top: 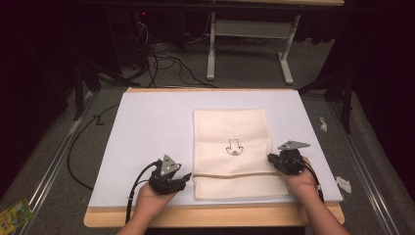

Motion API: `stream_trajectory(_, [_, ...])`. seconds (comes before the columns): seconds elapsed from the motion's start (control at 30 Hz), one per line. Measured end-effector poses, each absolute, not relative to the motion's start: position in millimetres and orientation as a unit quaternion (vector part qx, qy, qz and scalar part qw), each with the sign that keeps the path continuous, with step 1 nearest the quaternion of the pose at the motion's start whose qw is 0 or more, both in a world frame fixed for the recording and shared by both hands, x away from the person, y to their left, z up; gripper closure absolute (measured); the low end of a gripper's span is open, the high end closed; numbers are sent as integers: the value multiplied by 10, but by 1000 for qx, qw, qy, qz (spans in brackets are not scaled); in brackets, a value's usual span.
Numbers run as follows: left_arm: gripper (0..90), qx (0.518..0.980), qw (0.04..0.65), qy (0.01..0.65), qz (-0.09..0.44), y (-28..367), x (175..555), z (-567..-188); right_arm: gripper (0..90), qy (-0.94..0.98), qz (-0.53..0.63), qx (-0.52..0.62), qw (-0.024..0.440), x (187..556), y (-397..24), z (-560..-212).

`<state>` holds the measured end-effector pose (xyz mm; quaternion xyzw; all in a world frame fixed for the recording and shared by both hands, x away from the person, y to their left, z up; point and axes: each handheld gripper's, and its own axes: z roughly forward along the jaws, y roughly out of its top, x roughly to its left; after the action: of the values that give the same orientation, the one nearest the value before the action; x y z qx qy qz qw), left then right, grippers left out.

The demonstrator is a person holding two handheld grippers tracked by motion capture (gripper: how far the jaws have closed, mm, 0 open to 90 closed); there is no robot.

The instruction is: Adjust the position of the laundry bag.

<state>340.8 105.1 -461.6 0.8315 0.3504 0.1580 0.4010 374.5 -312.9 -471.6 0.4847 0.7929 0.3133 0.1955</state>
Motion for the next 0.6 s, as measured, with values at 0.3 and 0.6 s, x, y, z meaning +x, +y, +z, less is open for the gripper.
stream_trajectory(0.3, [480,823,408,361,159,1109,3410,-4600,836,794,331,479,176,3674,-3093,-4721])
stream_trajectory(0.6, [457,815,415,371,161,1142,3426,-4592,627,767,358,489,211,3492,-3295,-4549])
